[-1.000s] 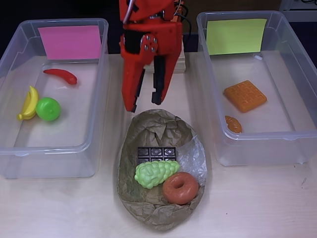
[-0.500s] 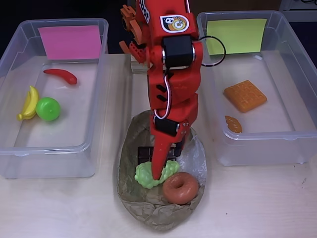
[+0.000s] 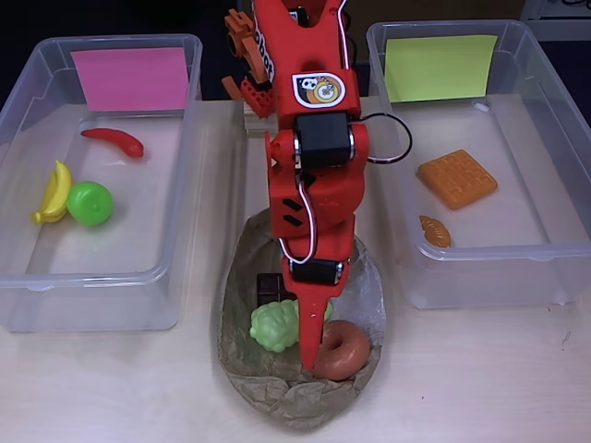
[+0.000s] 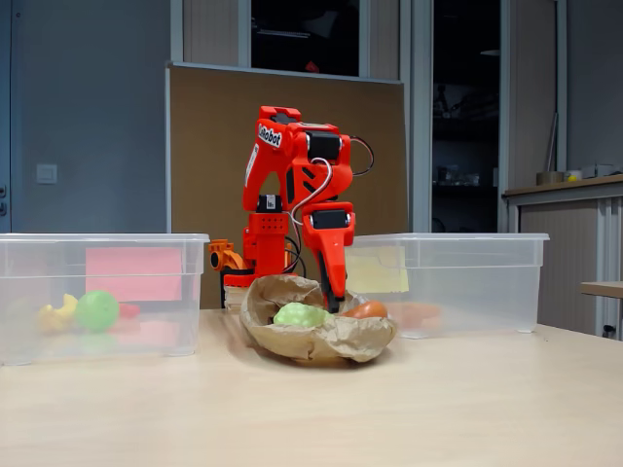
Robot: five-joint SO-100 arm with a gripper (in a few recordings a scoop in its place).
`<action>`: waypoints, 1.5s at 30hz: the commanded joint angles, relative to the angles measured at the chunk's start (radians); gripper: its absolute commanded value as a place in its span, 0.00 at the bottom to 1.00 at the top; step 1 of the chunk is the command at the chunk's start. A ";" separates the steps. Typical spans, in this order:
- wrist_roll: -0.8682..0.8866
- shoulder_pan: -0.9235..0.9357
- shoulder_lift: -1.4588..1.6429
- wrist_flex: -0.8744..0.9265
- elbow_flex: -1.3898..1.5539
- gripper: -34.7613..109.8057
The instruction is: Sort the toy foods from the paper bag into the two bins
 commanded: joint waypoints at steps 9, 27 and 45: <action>-0.087 0.060 0.066 0.129 0.009 0.50; -0.120 0.083 -0.213 0.049 -0.169 0.48; -0.038 0.074 -0.014 0.253 -0.250 0.28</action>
